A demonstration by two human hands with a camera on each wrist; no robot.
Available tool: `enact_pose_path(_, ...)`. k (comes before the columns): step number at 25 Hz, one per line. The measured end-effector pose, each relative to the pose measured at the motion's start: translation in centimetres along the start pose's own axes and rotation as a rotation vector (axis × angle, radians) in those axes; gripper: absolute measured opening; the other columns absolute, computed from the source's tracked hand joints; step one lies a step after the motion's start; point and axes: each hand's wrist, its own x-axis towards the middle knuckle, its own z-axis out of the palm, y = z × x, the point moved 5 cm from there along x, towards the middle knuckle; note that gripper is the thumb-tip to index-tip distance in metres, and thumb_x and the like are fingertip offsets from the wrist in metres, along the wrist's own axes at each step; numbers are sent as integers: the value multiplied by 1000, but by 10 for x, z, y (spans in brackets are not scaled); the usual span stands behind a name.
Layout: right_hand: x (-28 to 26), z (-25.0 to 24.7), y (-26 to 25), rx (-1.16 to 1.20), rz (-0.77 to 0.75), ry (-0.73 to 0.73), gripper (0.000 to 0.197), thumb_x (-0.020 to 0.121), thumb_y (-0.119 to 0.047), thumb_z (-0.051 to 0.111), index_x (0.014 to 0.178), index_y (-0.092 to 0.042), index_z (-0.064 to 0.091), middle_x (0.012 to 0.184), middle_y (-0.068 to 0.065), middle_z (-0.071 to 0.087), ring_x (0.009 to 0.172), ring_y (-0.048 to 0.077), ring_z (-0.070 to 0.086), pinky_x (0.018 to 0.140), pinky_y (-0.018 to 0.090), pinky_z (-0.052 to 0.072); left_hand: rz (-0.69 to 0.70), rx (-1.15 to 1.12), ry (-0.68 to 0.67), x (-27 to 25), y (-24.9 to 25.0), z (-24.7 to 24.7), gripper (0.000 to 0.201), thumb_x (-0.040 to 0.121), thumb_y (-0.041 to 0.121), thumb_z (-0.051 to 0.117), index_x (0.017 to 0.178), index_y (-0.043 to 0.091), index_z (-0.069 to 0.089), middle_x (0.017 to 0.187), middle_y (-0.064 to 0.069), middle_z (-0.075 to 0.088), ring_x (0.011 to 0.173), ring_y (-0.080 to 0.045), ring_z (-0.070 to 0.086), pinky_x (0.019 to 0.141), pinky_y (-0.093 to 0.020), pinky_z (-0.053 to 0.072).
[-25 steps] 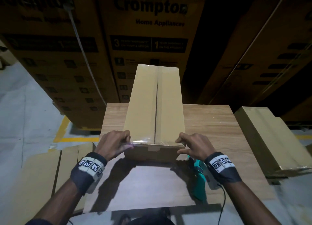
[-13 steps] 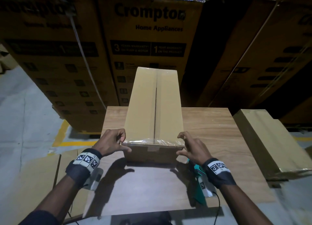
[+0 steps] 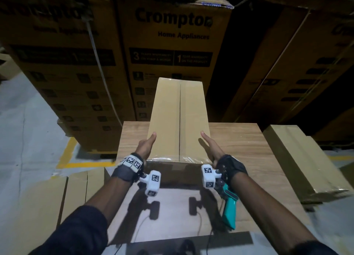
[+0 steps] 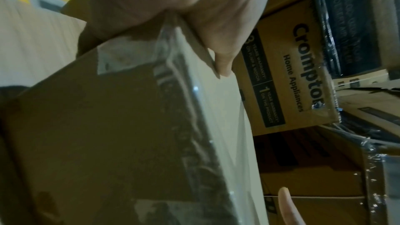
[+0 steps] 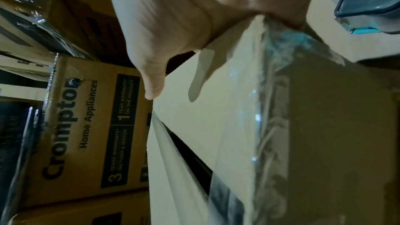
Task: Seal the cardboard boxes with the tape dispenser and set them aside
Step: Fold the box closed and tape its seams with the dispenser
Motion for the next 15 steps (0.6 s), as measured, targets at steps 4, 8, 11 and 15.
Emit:
enact_pose_path(4, 3, 11, 0, -85, 39, -36, 102, 90, -73, 55, 164, -17, 12, 167, -1, 25, 155, 23, 19, 124, 42, 12, -24, 5, -1, -16, 8, 8, 99, 89, 73, 58, 164, 21, 18, 169, -10, 22, 152, -37, 24, 119, -59, 22)
enact_pose_path(8, -31, 19, 29, -40, 56, 30, 80, 99, -50, 60, 161, -19, 20, 165, 2, 29, 152, 27, 27, 121, 46, 22, 47, 1, -2, -55, 0, 2, 85, 99, 58, 55, 163, 16, 18, 167, -8, 27, 152, -31, 26, 121, -48, 23)
enact_pose_path(11, -69, 20, 74, 6, 65, 79, 100, 85, -50, 75, 162, -24, 16, 161, -3, 34, 146, 22, 36, 114, 36, 28, 29, -7, -44, -99, -33, -12, 72, 101, 52, 55, 160, 22, 28, 154, 4, 41, 147, -24, 34, 117, -42, 27)
enact_pose_path(15, -107, 28, 93, 83, 157, -11, 84, 81, -53, 79, 149, -24, 40, 143, -15, 52, 127, 3, 48, 109, 23, 27, -122, 8, -113, -135, -55, -38, 65, 99, 48, 61, 154, 22, 37, 142, 6, 56, 121, -14, 47, 101, -30, 32)
